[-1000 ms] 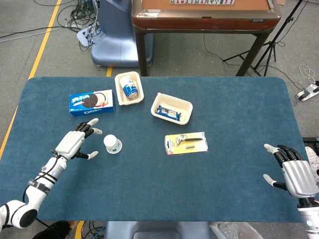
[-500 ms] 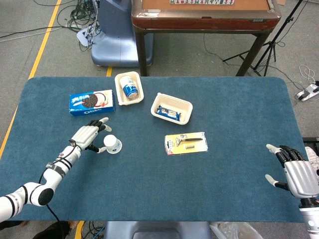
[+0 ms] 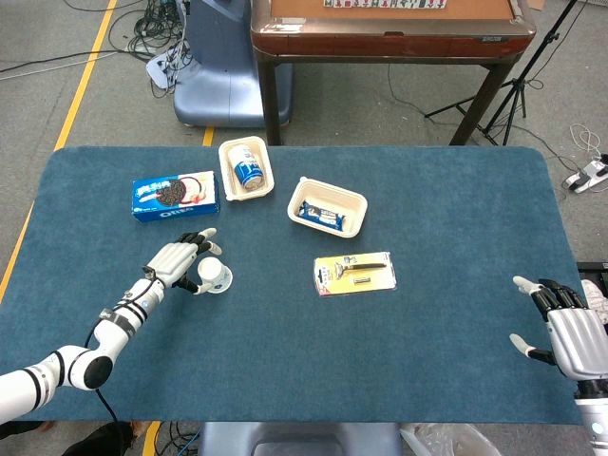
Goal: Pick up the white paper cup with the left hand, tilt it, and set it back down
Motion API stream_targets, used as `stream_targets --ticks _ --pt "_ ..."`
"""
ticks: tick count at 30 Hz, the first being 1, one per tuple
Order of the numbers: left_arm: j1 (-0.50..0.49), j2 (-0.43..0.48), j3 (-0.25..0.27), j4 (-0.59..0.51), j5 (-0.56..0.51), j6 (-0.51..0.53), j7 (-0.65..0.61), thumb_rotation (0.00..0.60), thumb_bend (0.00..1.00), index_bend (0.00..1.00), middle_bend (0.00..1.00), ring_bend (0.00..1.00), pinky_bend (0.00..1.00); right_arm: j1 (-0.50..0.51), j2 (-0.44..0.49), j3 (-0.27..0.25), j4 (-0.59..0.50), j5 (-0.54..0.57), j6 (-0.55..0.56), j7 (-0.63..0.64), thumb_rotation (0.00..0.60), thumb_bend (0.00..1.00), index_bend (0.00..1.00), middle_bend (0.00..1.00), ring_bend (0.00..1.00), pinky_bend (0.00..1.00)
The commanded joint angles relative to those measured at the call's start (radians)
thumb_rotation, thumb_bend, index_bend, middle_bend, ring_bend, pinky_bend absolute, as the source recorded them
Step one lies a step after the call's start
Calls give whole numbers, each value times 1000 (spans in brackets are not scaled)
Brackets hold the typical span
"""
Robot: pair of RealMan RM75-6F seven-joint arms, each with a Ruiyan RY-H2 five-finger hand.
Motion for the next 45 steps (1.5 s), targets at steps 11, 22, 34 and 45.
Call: stream_targets --ticks 11,22,34,45 --pt "-13 -26 8 44 -32 4 5 600 210 369 40 0 0 -3 -1 1 13 10 -3 15 600 162 191 287 151 219" --pt "14 -25 -24 31 -25 12 -121 600 210 430 40 0 0 -3 -2 4 12 8 -1 13 600 162 191 287 151 219" --pt "75 -68 -76 31 90 -35 -518 600 210 396 40 0 0 -8 2 4 2 4 10 5 600 163 191 287 151 219" --pt "101 -113 -45 108 169 -16 -633 600 210 394 40 0 0 -10 6 4 -6 4 12 -6 600 162 191 287 151 219"
